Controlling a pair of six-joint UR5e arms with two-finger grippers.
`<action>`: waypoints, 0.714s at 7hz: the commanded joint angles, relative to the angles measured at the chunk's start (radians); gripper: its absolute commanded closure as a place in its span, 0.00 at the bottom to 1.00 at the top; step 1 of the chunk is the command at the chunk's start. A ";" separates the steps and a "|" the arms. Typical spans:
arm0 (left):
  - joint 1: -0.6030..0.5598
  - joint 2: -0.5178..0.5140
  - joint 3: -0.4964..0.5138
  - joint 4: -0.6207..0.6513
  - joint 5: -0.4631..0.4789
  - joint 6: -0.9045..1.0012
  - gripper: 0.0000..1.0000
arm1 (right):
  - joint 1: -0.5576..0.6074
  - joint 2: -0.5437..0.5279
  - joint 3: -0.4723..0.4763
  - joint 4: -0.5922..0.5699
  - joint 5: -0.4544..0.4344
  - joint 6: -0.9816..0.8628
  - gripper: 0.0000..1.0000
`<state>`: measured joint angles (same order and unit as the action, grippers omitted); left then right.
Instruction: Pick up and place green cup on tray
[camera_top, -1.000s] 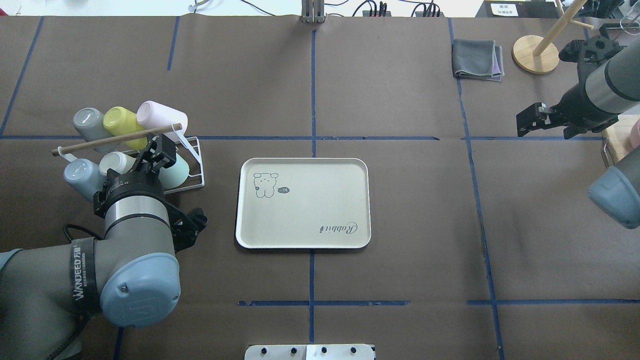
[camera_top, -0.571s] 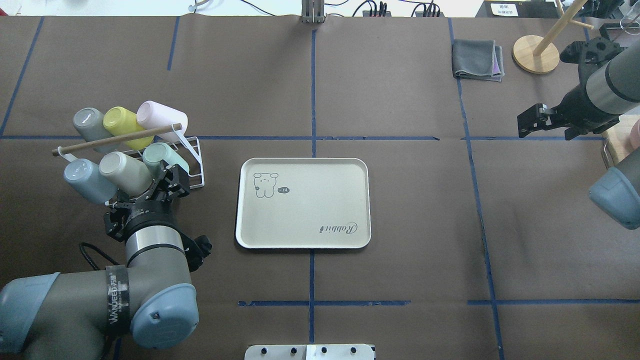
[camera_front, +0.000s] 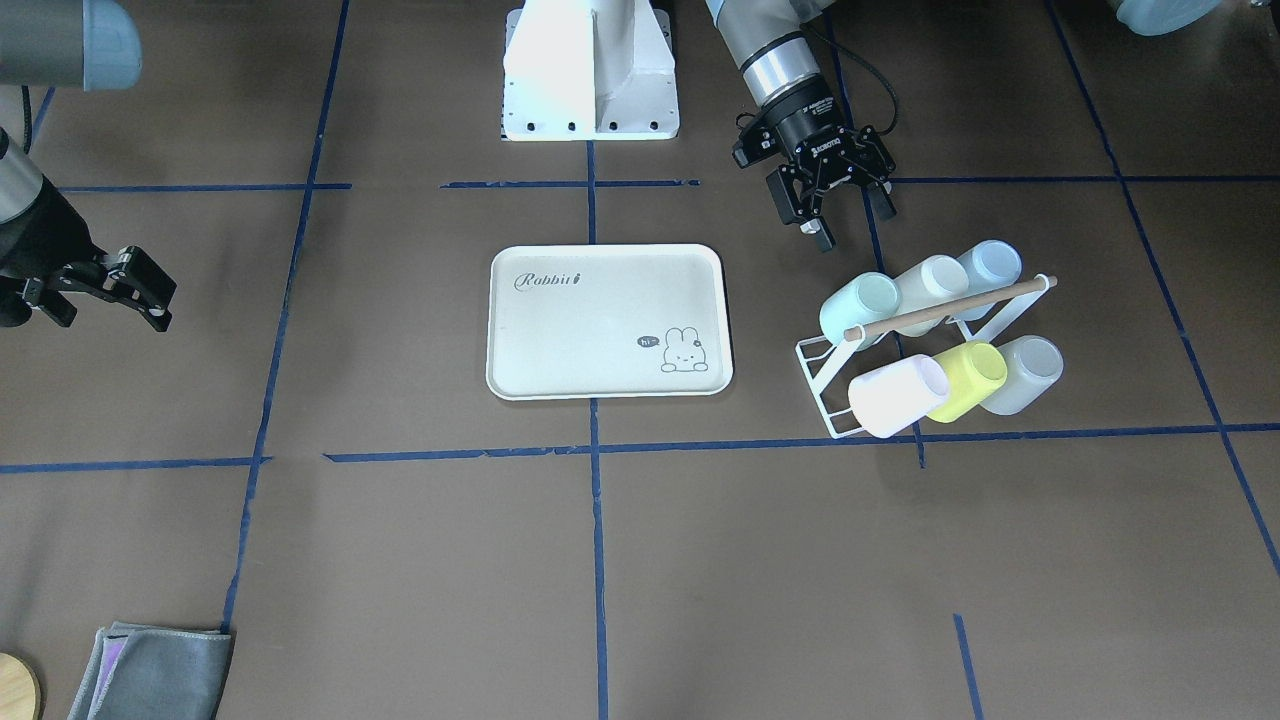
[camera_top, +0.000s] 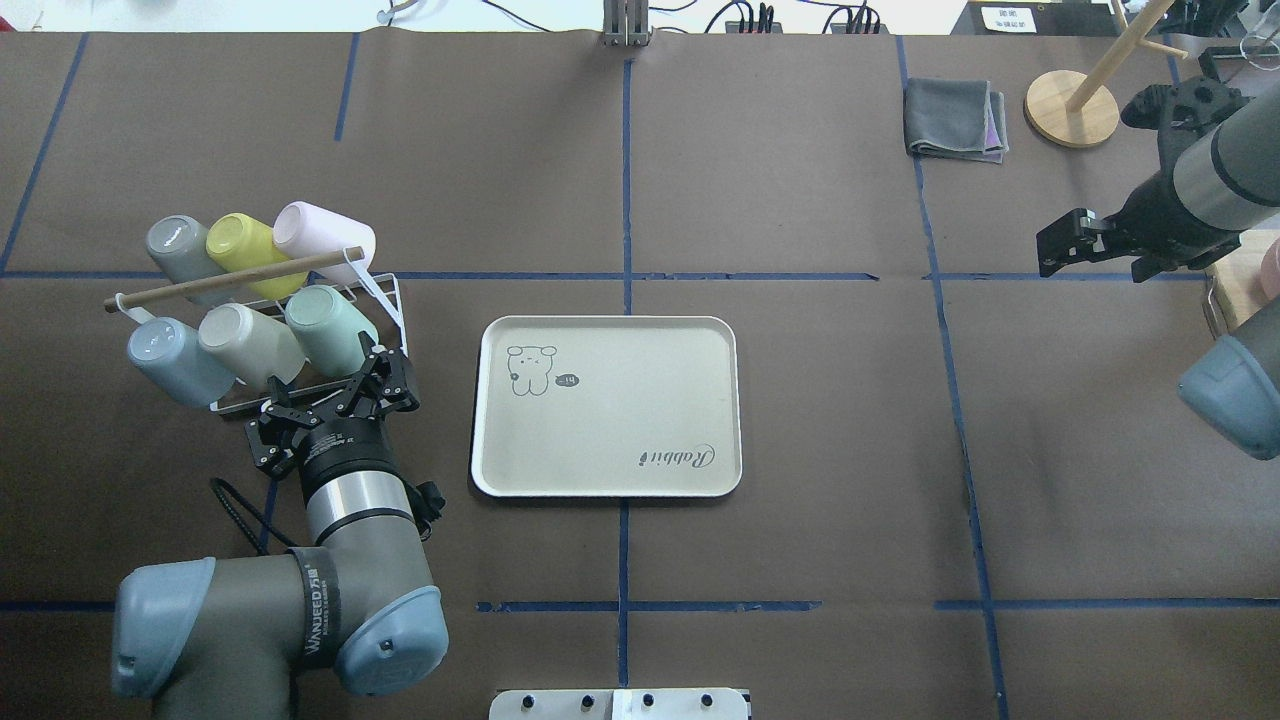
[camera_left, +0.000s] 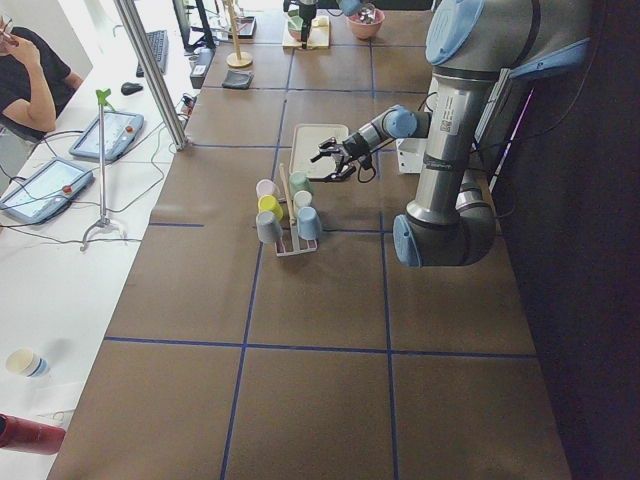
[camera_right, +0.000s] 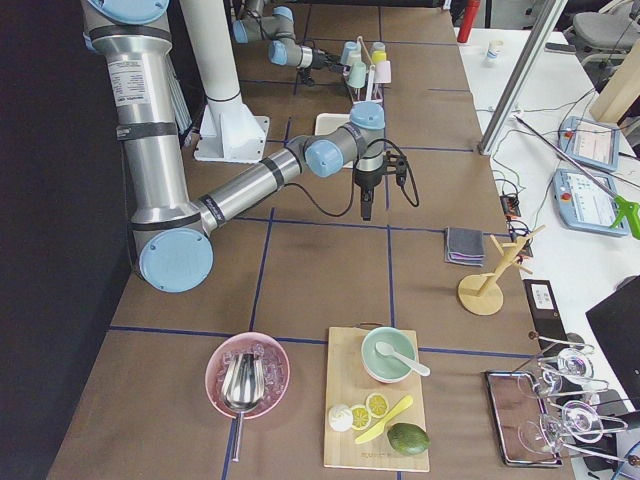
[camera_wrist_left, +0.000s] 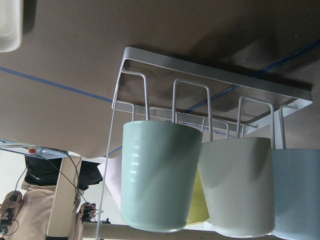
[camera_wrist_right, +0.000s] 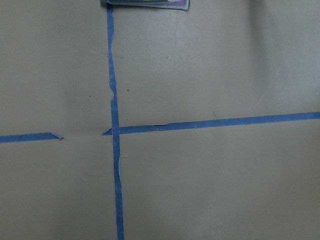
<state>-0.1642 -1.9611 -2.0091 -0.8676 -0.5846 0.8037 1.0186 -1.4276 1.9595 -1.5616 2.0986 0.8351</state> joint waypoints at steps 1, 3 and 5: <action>-0.001 -0.027 0.068 0.001 0.037 0.003 0.01 | 0.000 -0.002 -0.002 0.000 0.000 0.001 0.00; -0.014 -0.027 0.113 0.001 0.065 0.003 0.03 | 0.000 -0.002 -0.004 0.000 0.000 0.001 0.00; -0.038 -0.028 0.154 -0.007 0.080 0.002 0.05 | 0.000 -0.002 -0.004 0.000 0.000 0.002 0.00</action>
<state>-0.1893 -1.9884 -1.8790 -0.8699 -0.5169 0.8065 1.0185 -1.4297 1.9561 -1.5616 2.0985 0.8364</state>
